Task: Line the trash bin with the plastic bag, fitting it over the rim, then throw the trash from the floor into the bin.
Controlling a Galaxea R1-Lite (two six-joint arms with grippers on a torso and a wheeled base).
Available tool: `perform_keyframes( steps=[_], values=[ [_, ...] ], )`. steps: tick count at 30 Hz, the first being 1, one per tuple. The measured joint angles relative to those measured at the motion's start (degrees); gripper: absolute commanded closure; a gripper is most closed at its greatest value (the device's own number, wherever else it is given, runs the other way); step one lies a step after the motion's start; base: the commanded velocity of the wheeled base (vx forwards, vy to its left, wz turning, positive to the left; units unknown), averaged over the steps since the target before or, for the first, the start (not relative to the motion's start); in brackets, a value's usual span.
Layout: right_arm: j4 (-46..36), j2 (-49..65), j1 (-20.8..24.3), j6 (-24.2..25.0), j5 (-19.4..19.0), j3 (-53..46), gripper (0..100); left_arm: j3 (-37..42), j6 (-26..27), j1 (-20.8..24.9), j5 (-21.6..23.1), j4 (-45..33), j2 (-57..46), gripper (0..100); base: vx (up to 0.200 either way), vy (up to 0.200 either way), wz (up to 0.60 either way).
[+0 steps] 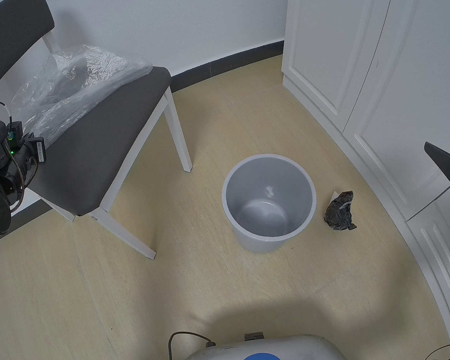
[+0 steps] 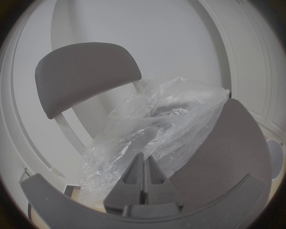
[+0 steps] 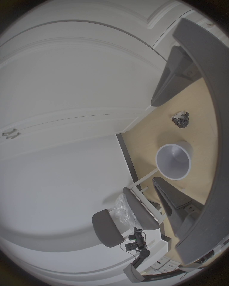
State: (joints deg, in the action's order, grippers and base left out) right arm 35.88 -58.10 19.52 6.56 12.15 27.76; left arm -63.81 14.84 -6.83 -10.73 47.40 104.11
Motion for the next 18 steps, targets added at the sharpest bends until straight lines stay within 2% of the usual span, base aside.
perform_keyframes(
  steps=[5,10,15,18],
  values=[
    [0.1,-0.5,0.4,-0.4,0.1,-0.3,0,2.2,-1.8,0.5,1.9,0.0,-2.2,100,0.0,0.0,0.0],
    [0.3,-1.4,1.7,-0.5,1.2,-0.4,0,4.4,-6.3,2.5,2.8,-1.4,-6.7,100,0.0,0.0,0.0],
    [1.9,-3.2,7.6,0.0,7.1,-0.1,0,5.5,-12.9,6.5,3.0,-5.5,-11.6,100,0.0,0.0,0.0],
    [6.8,-5.8,11.4,0.9,11.4,0.0,0,5.2,-16.1,9.4,3.0,-8.0,-13.8,100,0.0,0.0,0.0]
  ],
)
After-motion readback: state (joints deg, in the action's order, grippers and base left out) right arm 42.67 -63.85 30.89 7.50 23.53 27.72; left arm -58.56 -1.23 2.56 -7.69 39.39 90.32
